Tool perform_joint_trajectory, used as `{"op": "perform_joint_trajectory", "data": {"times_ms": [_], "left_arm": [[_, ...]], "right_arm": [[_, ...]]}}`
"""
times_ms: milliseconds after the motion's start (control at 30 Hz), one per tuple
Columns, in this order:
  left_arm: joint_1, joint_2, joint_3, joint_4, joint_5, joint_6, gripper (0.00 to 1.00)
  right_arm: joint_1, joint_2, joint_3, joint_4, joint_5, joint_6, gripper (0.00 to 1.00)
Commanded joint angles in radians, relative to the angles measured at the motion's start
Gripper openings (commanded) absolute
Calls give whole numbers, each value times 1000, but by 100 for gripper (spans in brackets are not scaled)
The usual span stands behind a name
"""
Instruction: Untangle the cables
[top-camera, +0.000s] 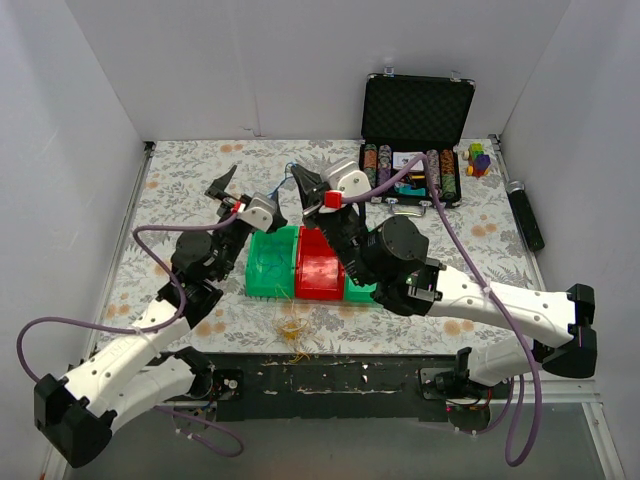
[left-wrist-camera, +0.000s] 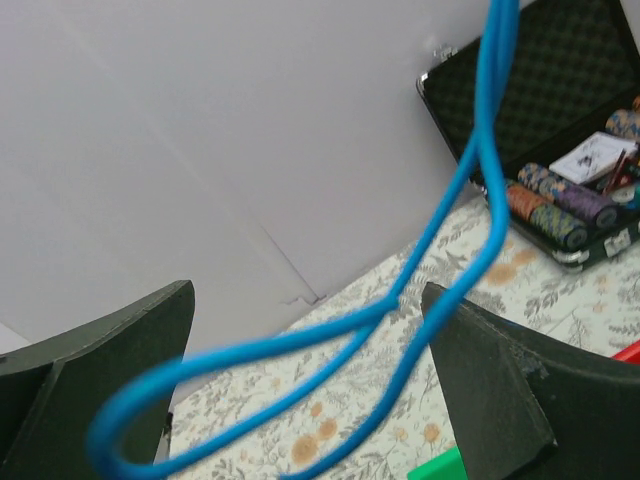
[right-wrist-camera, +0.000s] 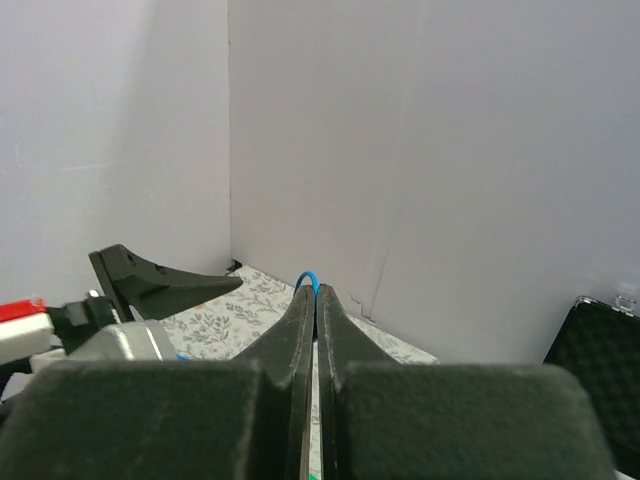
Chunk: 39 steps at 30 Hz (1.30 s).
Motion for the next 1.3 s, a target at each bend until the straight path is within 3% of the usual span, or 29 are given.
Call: {"op": "perform_joint_trajectory", "data": {"times_ms": [0, 233, 633, 1000, 1133, 1267], "left_arm": [[73, 57, -33, 55, 71, -5, 98], [160, 120, -38, 57, 129, -47, 98], [164, 60, -98, -89, 185, -103, 98], [168, -154, -170, -445, 425, -154, 98], [170, -274, -176, -431, 438, -218, 98], [170, -387, -150, -300, 282, -353, 98]], "right_arm": [[-24, 6, -7, 36, -23, 62, 1], [-65, 24, -16, -5, -52, 125, 1], [-223, 167, -28, -140, -190, 358, 1], [-302, 348, 136, -233, -276, 469, 1], [-308, 372, 137, -255, -302, 498, 1], [-306, 357, 67, -267, -326, 558, 1]]}}
